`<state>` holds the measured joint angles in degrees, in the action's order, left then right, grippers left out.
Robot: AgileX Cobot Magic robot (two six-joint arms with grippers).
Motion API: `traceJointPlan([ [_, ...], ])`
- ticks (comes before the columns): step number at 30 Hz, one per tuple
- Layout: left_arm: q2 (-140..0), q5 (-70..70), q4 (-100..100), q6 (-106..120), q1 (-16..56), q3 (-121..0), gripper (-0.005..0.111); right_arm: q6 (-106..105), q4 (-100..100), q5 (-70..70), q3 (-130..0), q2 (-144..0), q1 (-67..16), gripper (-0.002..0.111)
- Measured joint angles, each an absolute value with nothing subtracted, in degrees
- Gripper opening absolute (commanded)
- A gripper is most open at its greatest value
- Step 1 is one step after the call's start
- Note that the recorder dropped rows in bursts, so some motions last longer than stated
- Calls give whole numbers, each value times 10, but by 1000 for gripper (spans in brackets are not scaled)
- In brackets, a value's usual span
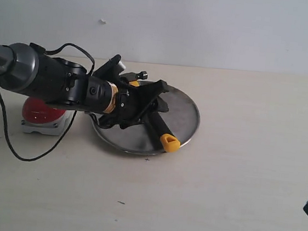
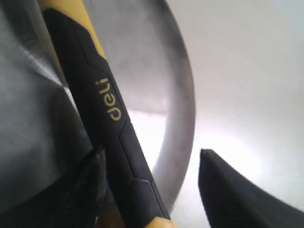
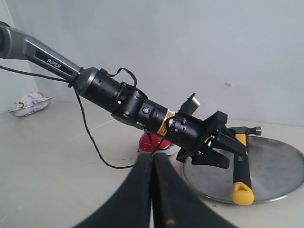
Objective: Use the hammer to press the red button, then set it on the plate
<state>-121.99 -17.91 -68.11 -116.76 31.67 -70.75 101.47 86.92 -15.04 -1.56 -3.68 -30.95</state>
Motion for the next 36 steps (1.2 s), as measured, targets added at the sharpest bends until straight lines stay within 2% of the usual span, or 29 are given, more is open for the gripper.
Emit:
traceJointPlan([
  [4, -1208, -185, -735, -1206, 317, -705, 53, 1015, 869, -150, -16, -37, -310, 0],
  [7, -1197, -195, -752, -1212, 317, -695, 45, 1015, 869, -150, -16, -37, -310, 0],
  [10, -1176, -203, -783, -1213, 317, -689, 27, 1015, 869, -150, -16, -37, -310, 0],
  [13, -1141, -206, -830, -1215, 317, -687, 0, 1015, 869, -150, -16, -37, -310, 0],
  [20, -1005, -163, -878, -1176, 317, -612, 0, 1015, 869, -150, -16, -37, -310, 0],
  [26, -796, -159, -767, -987, 317, -451, 0, 1015, 869, -150, -16, -37, -310, 0],
  [31, -519, -276, -769, -950, 317, -329, 0, 1015, 869, -150, -16, -37, -310, 0],
  [36, -346, -368, -852, -949, 317, -319, 0, 1015, 869, -150, -16, -37, -310, 0],
])
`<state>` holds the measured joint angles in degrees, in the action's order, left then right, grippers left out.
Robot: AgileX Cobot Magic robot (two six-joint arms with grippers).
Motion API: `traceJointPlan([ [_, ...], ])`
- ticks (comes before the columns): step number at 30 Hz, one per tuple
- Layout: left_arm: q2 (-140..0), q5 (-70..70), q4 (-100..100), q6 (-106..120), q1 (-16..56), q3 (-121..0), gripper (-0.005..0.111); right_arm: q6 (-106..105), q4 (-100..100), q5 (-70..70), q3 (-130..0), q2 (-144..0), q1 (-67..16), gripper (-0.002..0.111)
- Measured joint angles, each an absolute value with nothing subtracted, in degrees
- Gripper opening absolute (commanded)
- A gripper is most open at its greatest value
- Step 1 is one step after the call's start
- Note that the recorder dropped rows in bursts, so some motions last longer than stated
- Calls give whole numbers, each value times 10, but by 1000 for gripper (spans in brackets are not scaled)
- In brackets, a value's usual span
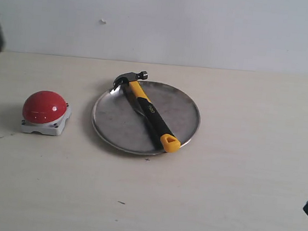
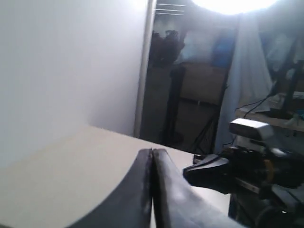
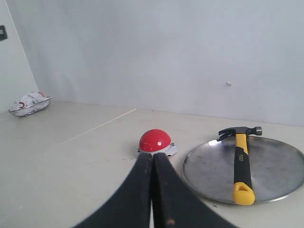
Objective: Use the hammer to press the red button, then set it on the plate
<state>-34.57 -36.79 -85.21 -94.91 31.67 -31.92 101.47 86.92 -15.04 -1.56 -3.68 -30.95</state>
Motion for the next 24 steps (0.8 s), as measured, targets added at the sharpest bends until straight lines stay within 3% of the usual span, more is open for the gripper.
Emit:
traceJointPlan([
  [6, -246, -404, -865, -946, 317, -318, 0, 1015, 869, -150, -16, -37, -310, 0],
  [11, -222, -236, -868, -1019, 314, -284, 0, 1015, 869, -150, -16, -37, -310, 0],
  [13, -158, -134, -865, -1079, 281, -208, 0, 1015, 869, -150, -16, -37, -310, 0],
  [17, -26, -81, -844, -1150, 195, -105, 0, 1015, 869, -150, -16, -37, -310, 0],
  [24, -12, -78, -834, -1159, 141, -67, 0, 1015, 869, -156, -16, -37, -310, 0],
])
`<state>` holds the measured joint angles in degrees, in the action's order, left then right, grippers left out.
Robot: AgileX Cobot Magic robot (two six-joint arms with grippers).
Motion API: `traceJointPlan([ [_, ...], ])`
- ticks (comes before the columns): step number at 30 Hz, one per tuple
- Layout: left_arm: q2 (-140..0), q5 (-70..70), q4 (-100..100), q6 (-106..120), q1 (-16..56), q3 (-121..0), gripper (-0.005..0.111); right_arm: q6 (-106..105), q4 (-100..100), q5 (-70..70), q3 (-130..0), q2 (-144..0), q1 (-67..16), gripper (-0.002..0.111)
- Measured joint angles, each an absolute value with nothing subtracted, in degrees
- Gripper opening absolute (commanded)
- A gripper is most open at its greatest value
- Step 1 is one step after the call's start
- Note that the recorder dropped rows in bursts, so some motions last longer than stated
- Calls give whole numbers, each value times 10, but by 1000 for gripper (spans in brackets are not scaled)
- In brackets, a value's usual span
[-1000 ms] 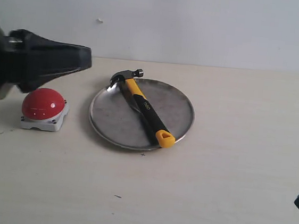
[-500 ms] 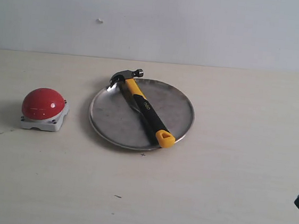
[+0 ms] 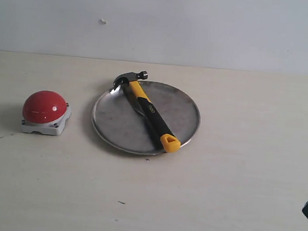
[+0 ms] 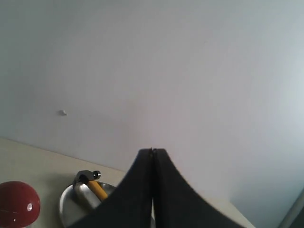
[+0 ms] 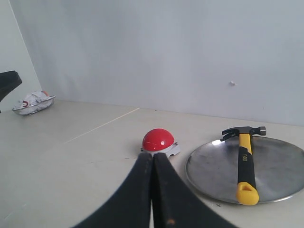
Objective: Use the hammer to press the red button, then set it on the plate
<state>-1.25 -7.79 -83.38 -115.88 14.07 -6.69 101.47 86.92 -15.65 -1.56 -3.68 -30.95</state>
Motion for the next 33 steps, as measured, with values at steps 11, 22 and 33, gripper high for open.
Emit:
traceJointPlan([
  [11, -8, -41, -809, -1151, 140, -48, 0, 1015, 869, -164, -16, -37, -310, 0],
  [22, -4, 19, -242, -486, 139, -1, 0, 1015, 869, -165, -16, -37, -310, 0],
  [33, -4, 49, -89, -176, 130, 0, 0, 1015, 869, -165, -16, -37, -310, 0],
])
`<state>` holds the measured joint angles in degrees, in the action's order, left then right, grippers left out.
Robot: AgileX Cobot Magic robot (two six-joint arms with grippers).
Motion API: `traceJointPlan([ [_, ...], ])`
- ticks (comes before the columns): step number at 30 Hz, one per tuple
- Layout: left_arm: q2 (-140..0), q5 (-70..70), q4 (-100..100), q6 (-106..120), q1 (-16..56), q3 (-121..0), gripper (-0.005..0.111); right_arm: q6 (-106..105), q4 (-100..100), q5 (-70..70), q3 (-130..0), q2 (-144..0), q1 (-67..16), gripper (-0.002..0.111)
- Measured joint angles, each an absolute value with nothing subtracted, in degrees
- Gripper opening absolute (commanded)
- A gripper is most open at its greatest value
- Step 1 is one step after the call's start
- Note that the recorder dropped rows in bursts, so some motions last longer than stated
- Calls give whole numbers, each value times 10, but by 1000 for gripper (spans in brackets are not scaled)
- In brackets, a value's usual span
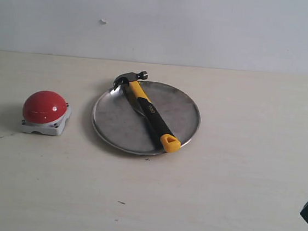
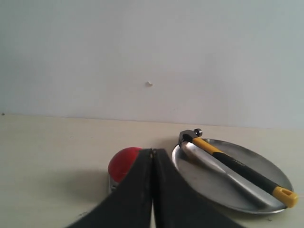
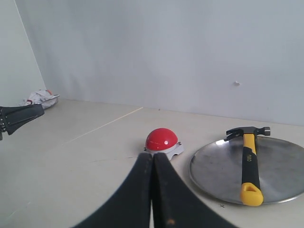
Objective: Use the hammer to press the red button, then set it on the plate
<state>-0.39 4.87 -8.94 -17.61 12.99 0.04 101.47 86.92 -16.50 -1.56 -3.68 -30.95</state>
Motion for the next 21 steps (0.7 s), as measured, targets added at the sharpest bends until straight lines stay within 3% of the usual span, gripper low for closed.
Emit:
traceJointPlan([
  [21, -4, 60, -95, -170, 127, 0, 0, 1015, 869, -165, -16, -37, -310, 0],
])
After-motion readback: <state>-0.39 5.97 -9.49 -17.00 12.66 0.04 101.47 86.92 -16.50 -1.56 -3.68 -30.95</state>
